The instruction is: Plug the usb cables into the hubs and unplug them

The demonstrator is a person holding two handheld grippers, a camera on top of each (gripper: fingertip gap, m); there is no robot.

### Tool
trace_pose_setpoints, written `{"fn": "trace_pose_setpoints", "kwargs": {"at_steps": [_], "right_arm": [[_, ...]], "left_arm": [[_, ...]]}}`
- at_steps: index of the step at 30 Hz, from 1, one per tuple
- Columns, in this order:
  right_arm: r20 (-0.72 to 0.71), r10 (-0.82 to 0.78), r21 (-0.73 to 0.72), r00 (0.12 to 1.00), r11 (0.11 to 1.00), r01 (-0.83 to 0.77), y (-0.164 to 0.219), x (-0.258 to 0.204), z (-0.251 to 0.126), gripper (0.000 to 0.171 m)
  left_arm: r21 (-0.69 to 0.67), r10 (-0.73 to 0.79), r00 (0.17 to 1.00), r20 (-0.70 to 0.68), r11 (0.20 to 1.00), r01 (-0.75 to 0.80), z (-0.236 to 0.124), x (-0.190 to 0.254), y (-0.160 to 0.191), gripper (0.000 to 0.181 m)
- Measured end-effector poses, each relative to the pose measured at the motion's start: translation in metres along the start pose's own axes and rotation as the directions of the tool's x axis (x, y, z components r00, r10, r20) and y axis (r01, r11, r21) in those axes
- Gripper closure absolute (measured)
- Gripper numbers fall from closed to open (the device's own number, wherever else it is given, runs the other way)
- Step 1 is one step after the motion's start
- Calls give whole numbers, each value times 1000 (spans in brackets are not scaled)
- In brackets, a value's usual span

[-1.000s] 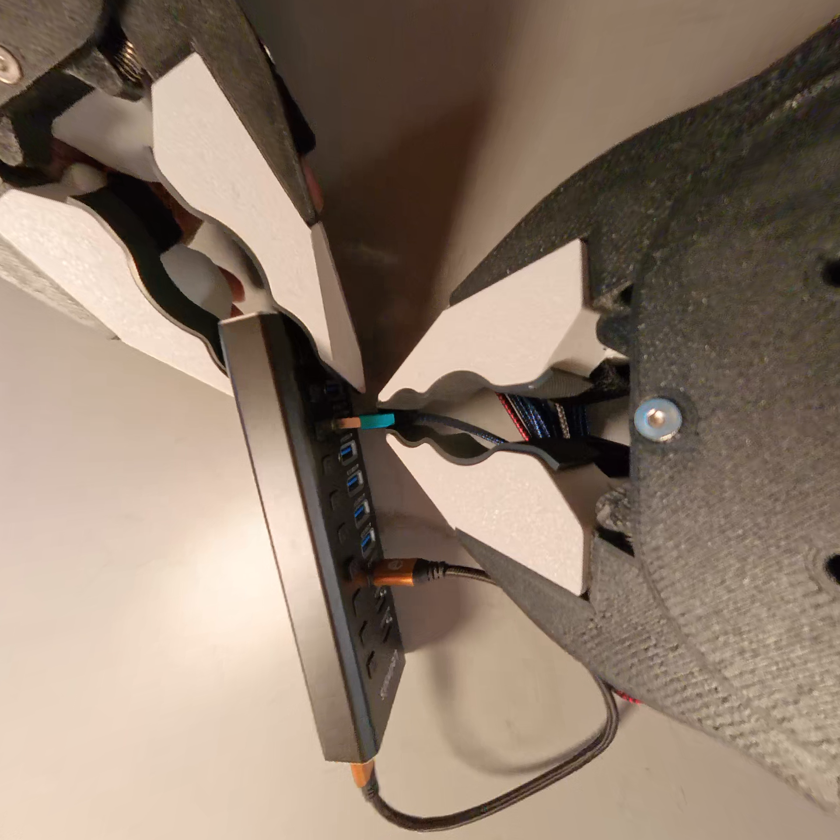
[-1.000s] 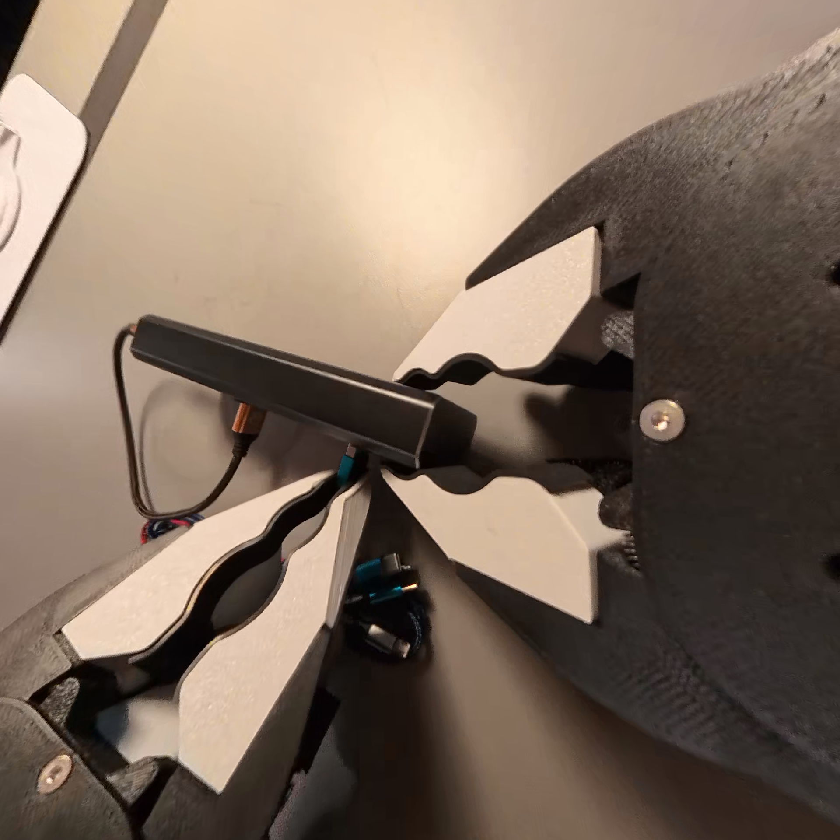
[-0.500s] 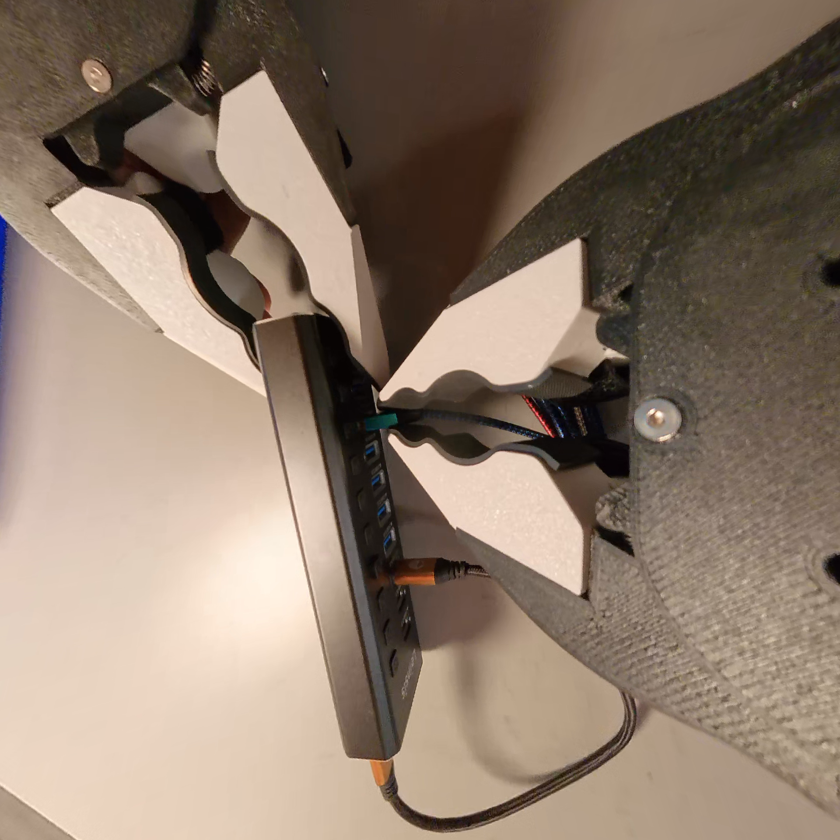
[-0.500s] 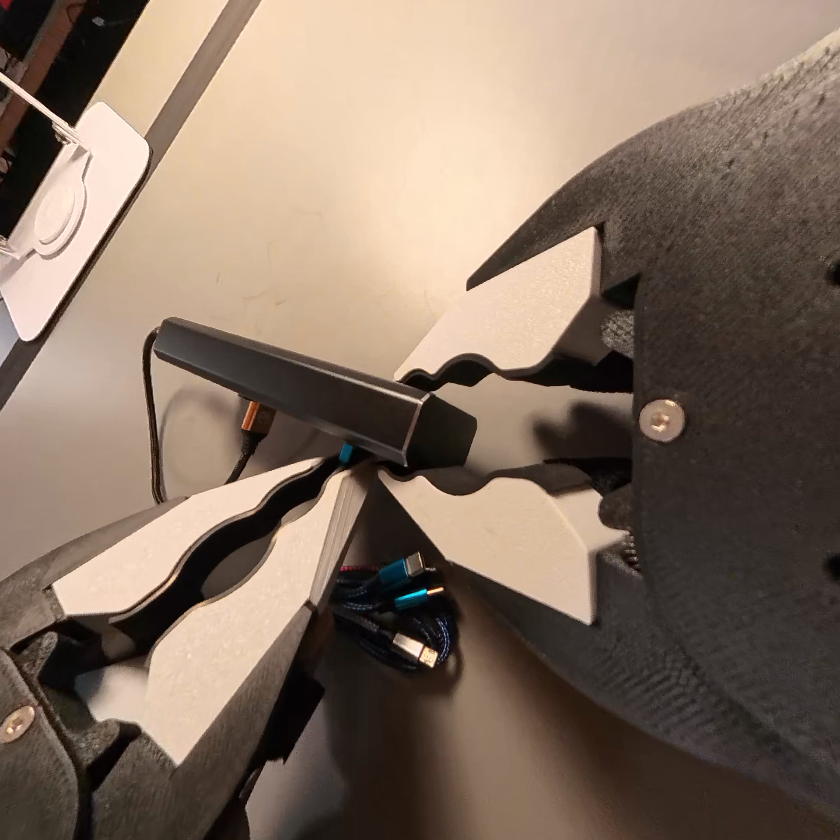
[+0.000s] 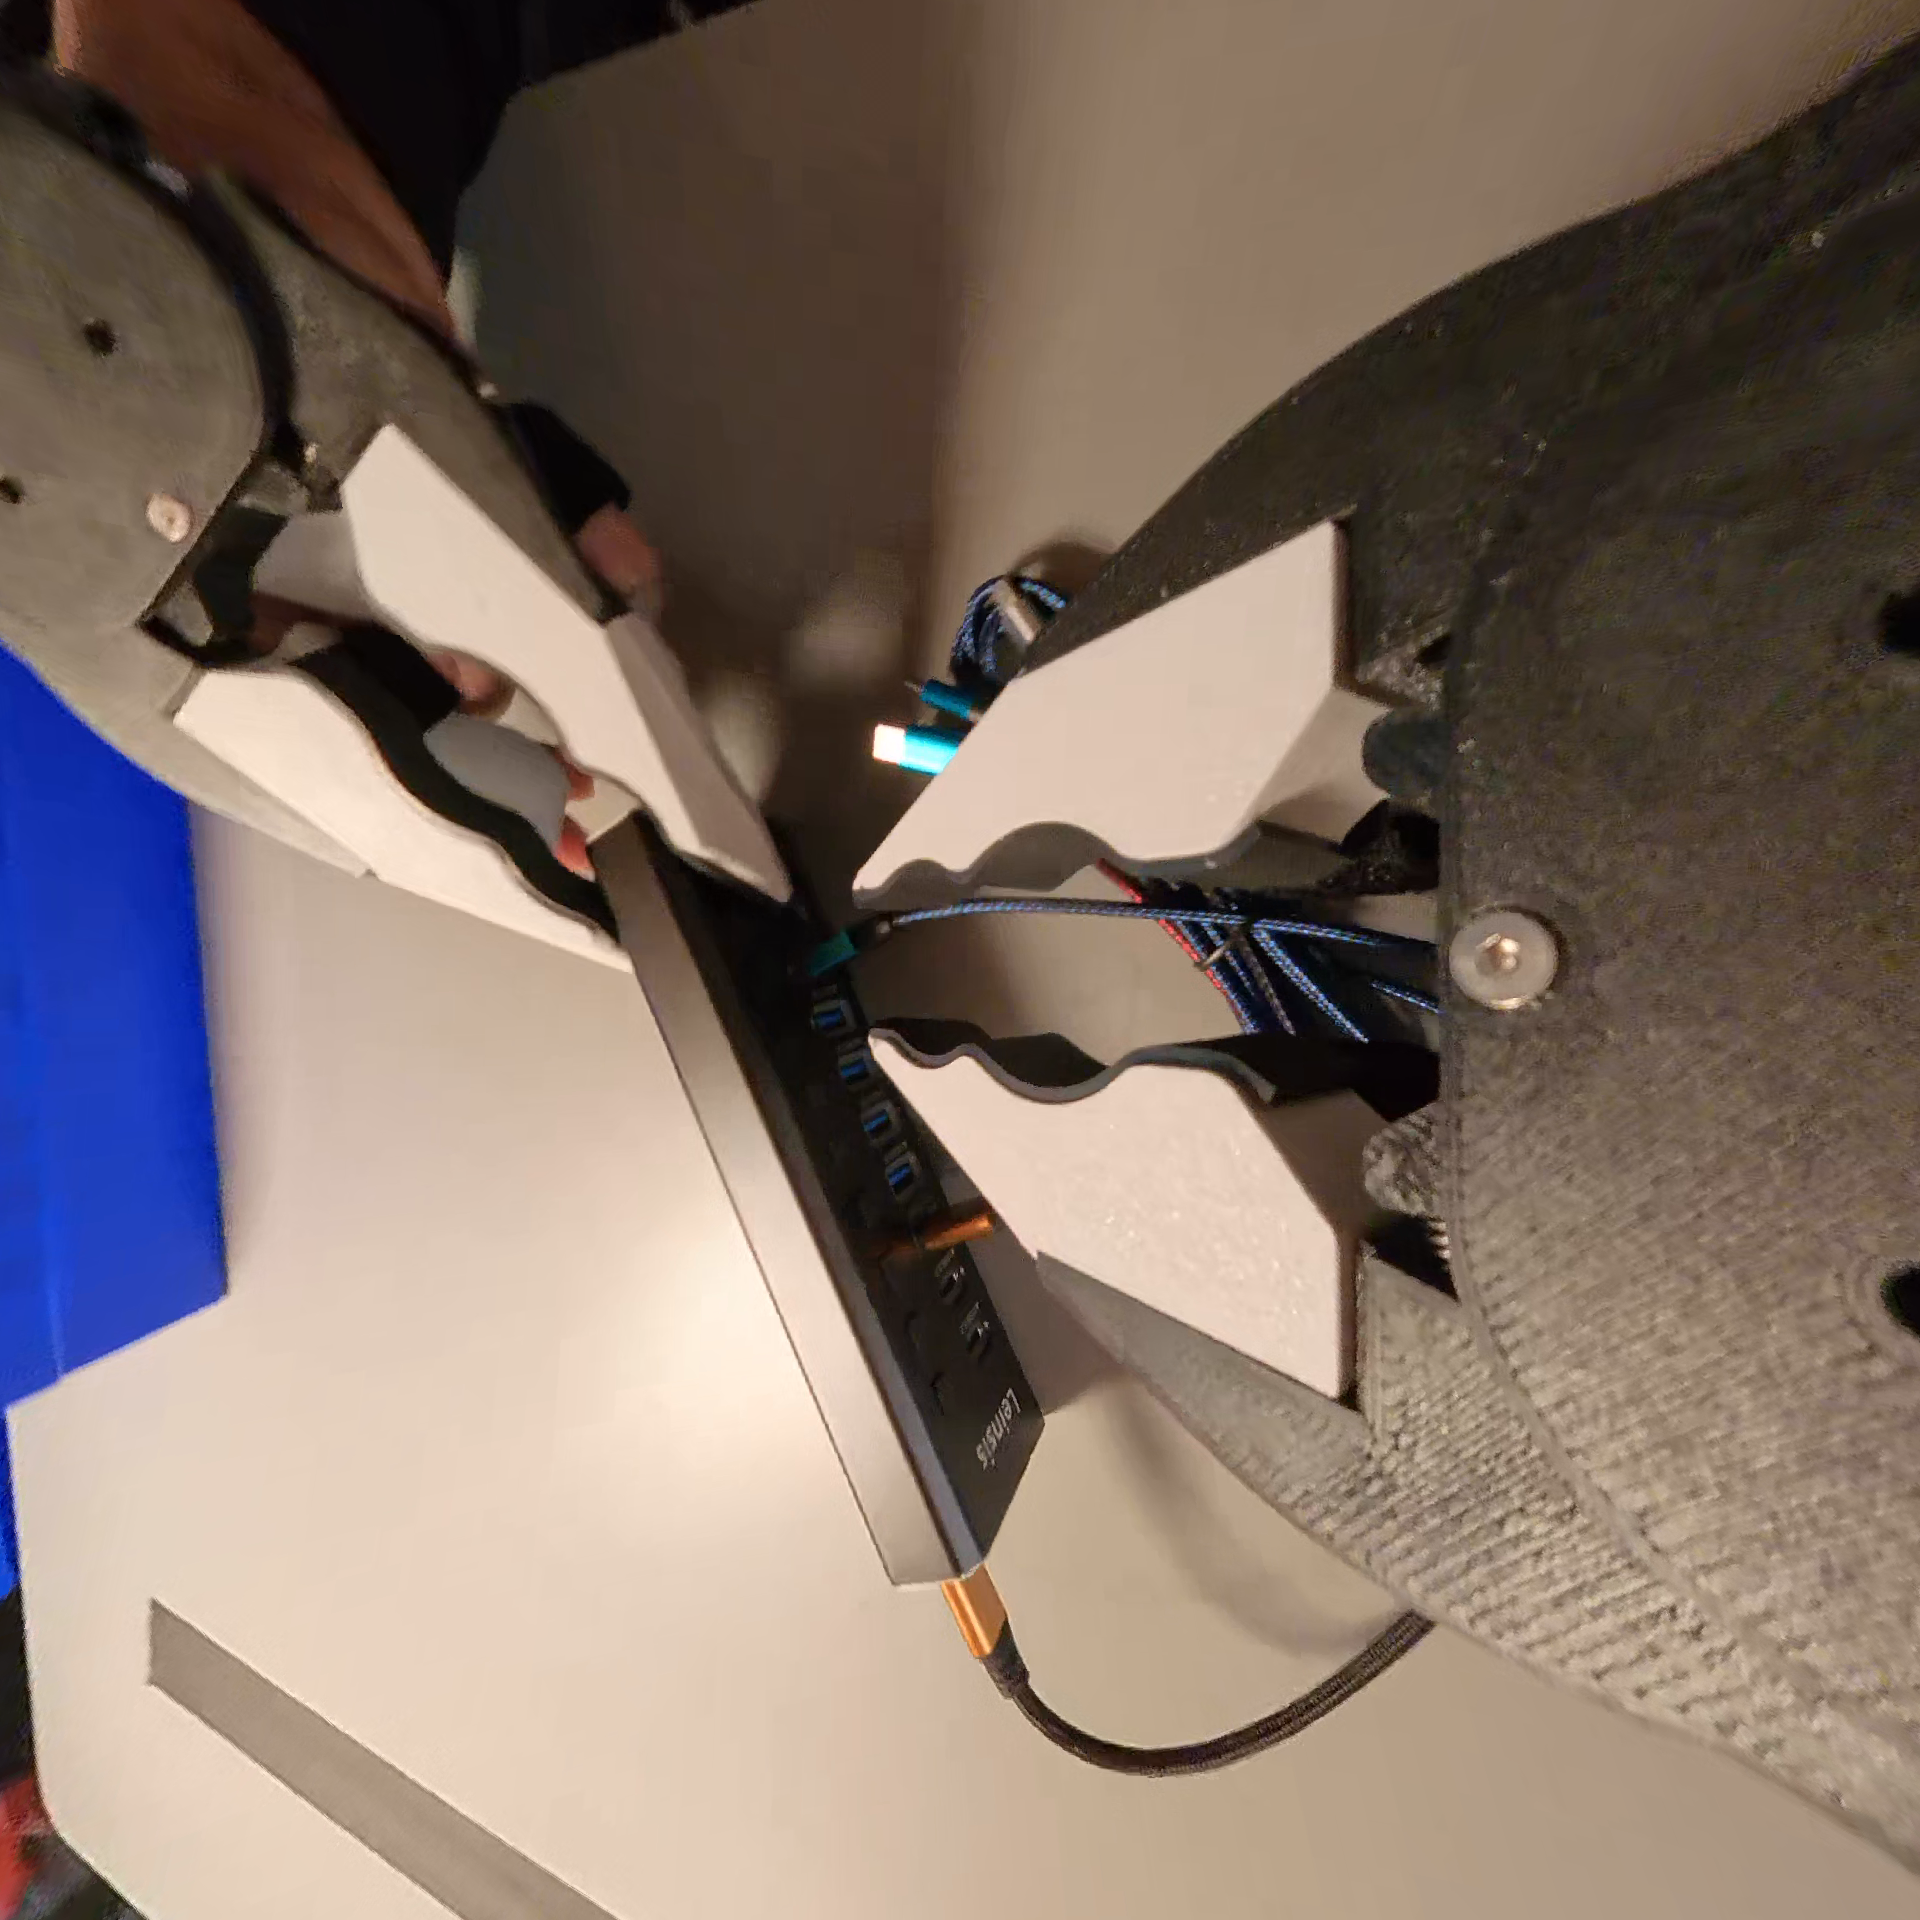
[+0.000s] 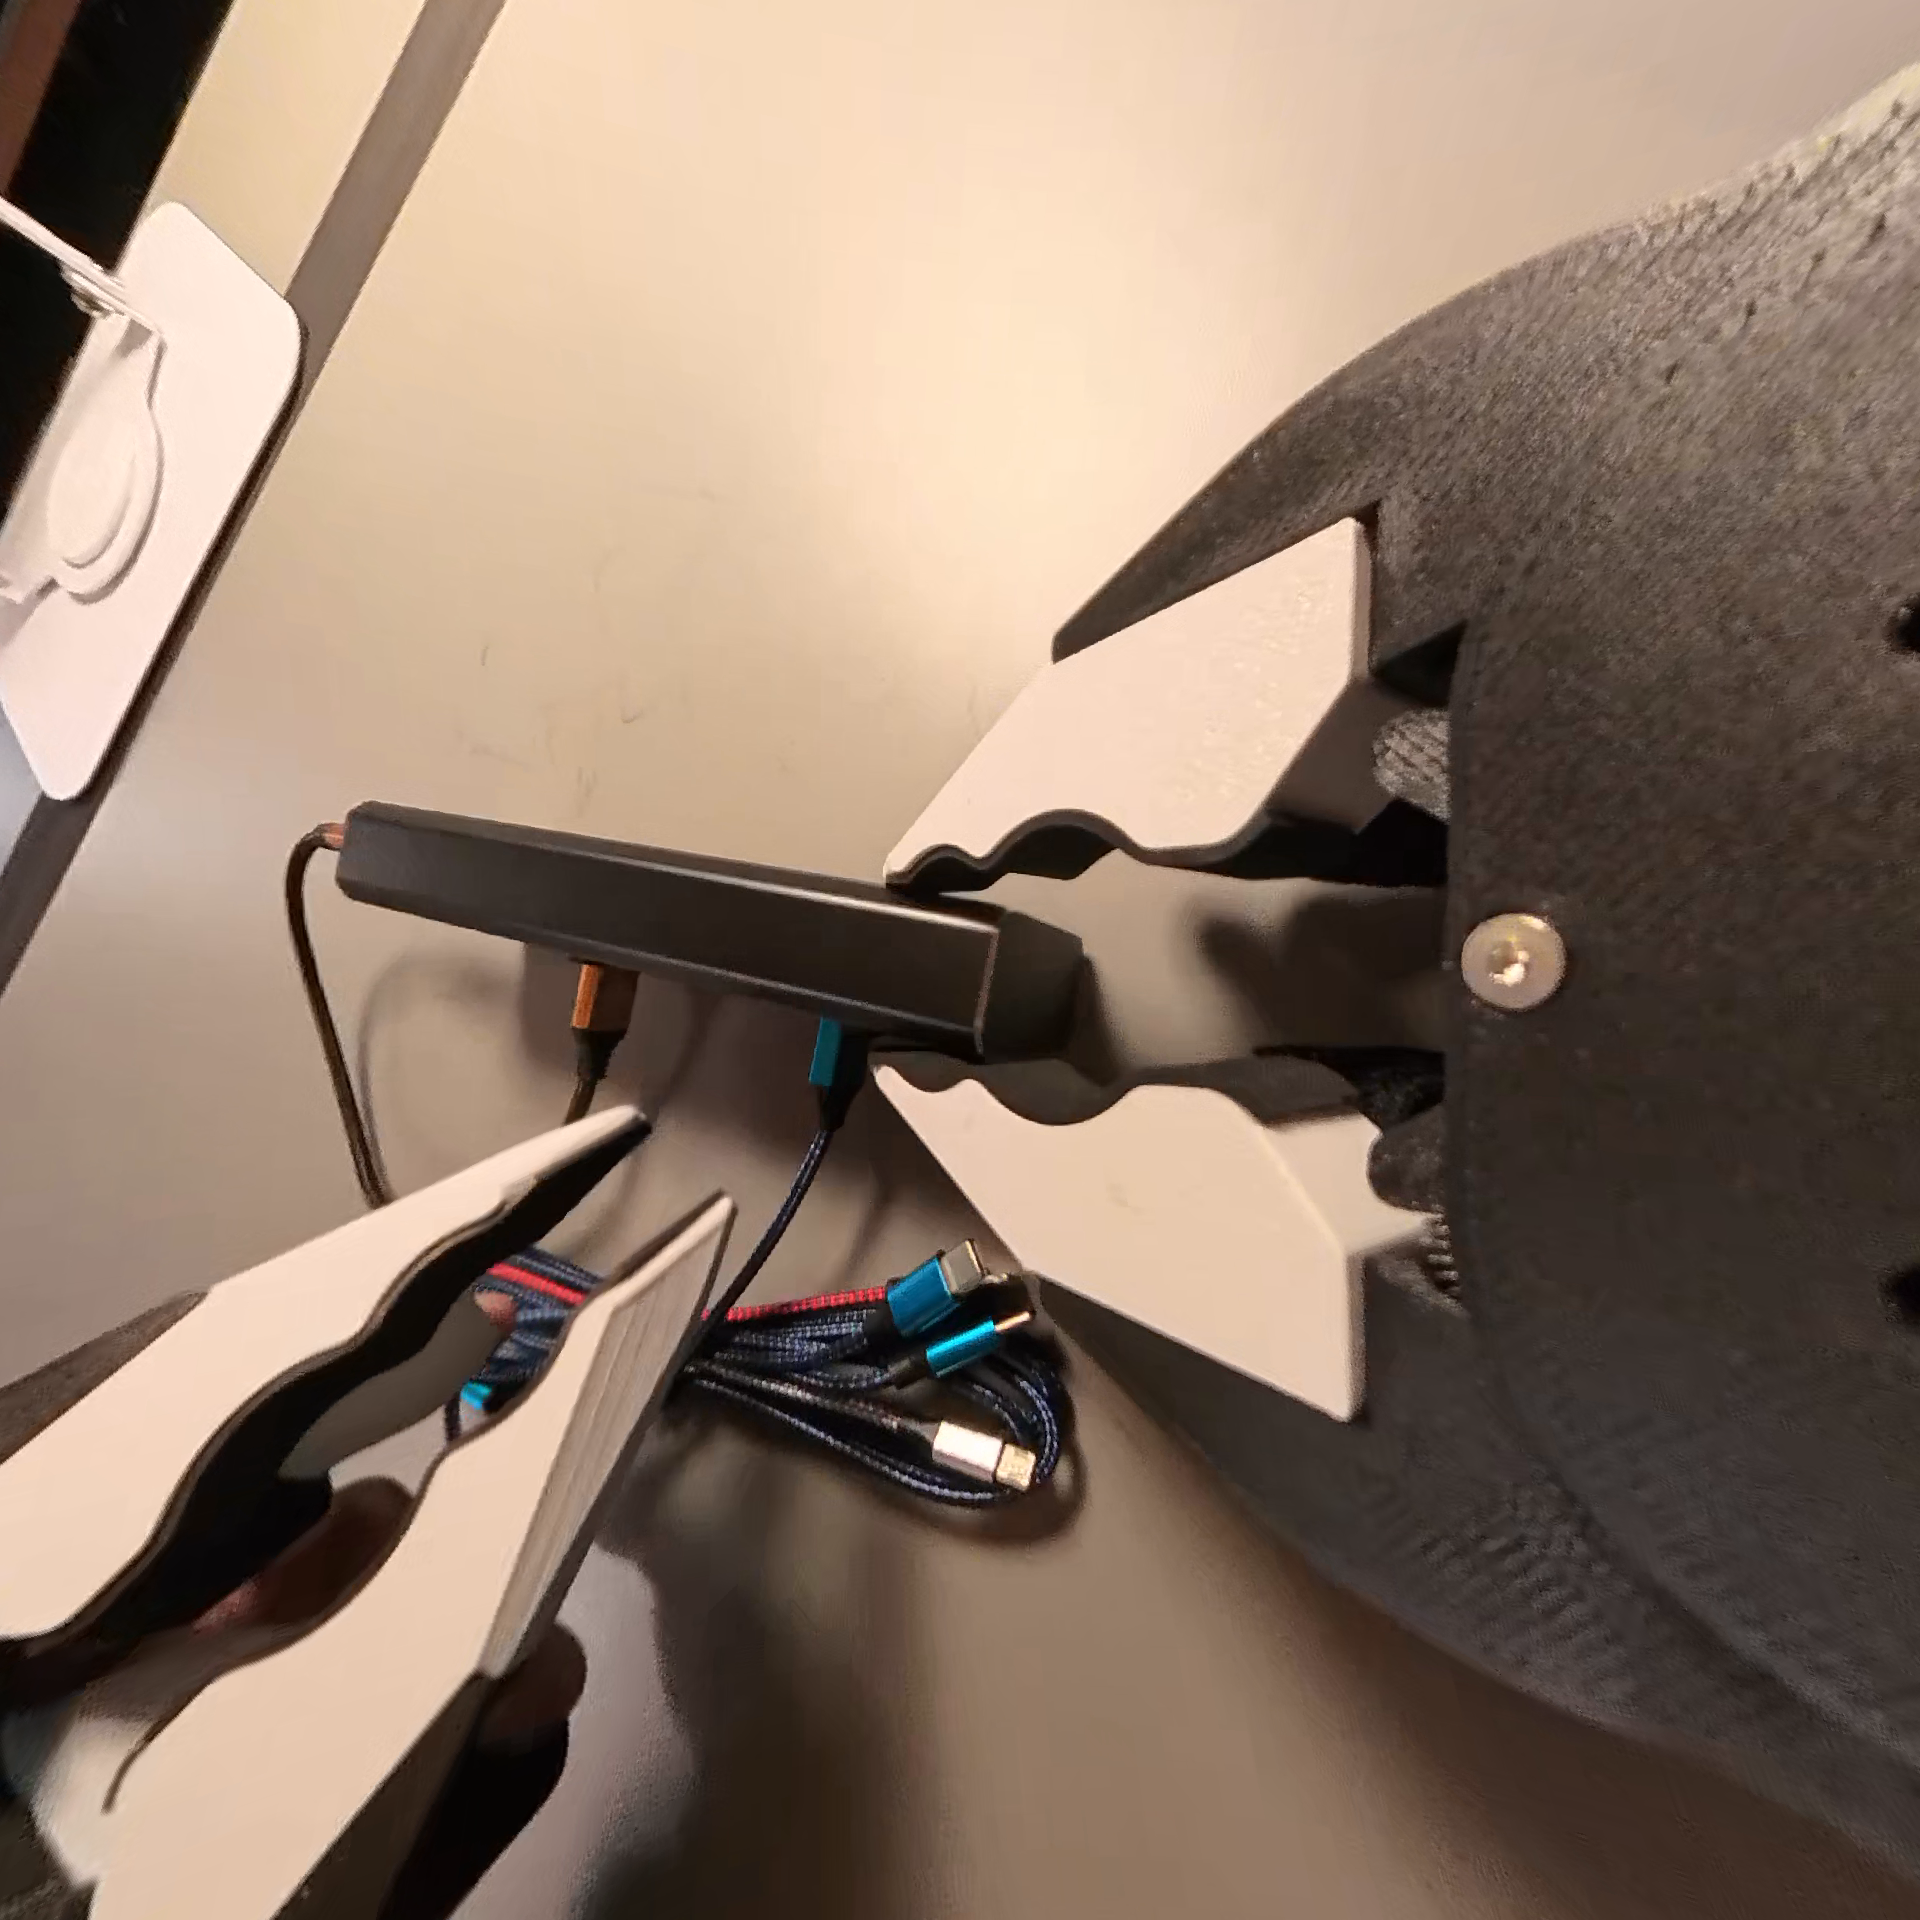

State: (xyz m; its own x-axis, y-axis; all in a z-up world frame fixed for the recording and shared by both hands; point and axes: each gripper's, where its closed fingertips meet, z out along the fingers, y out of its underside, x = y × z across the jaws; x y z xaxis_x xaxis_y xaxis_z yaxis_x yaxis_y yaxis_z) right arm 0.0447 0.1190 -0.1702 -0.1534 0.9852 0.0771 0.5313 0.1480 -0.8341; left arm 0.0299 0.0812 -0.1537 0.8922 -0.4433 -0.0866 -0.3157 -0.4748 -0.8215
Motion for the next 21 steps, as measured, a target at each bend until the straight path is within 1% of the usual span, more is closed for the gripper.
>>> {"fn": "trace_pose_setpoints", "kwargs": {"at_steps": [3, 6, 8, 11, 13, 15, 19, 21], "right_arm": [[13, -15, 46, 1000, 999, 14, -5, 1, -12, 140], [33, -71, 84, 997, 994, 68, -5, -4, -28, 141], [39, -136, 100, 990, 986, 131, -4, -10, -37, 141], [89, -271, 130, 958, 957, 259, 0, -31, -46, 144], [117, -348, 150, 930, 932, 330, 2, -46, -47, 145], [127, -405, 160, 905, 909, 385, 3, -57, -44, 144], [126, -446, 152, 886, 891, 427, 3, -65, -33, 143], [131, -445, 162, 886, 891, 424, 0, -67, -31, 143]], "left_arm": [[29, 35, 998, -55, 999, -34, -7, 6, 6, 156], [26, 63, 994, -92, 998, -61, -9, 12, 12, 156], [25, 105, 987, -125, 994, -102, -10, 21, 14, 157], [6, 211, 964, -160, 977, -213, -8, 34, 21, 156], [-3, 283, 944, -172, 958, -287, -8, 41, 25, 156], [-15, 323, 930, -174, 944, -331, -7, 44, 28, 157], [-94, 341, 928, -146, 930, -357, -1, 38, 39, 158], [-101, 337, 931, -144, 930, -352, 2, 38, 41, 158]]}}
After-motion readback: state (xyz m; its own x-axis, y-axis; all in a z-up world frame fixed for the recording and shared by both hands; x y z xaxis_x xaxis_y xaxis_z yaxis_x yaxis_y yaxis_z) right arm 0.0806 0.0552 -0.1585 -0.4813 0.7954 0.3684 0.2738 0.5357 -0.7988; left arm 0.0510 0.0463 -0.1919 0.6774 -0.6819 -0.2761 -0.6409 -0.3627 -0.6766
